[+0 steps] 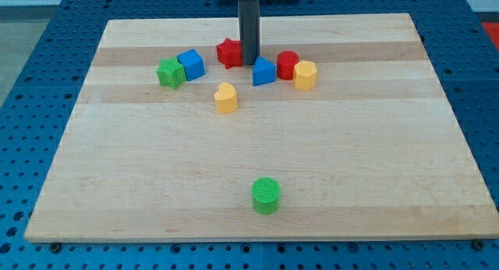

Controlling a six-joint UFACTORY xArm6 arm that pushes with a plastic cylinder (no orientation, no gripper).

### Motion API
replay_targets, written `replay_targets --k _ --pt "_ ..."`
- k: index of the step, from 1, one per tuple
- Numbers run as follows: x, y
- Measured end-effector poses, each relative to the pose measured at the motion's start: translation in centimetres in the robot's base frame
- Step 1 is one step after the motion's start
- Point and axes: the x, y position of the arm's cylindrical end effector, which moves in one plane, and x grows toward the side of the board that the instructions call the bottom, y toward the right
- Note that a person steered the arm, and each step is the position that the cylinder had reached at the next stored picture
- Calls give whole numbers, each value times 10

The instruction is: Move the blue triangle towards center

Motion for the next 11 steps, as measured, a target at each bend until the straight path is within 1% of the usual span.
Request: replay_targets --k 2,3,4,5,8,9,11 --pt "-18 20" --pt "-4 20" --pt "29 20" --pt "36 20" --pt "37 20" --pt "48 20" --pt "121 20"
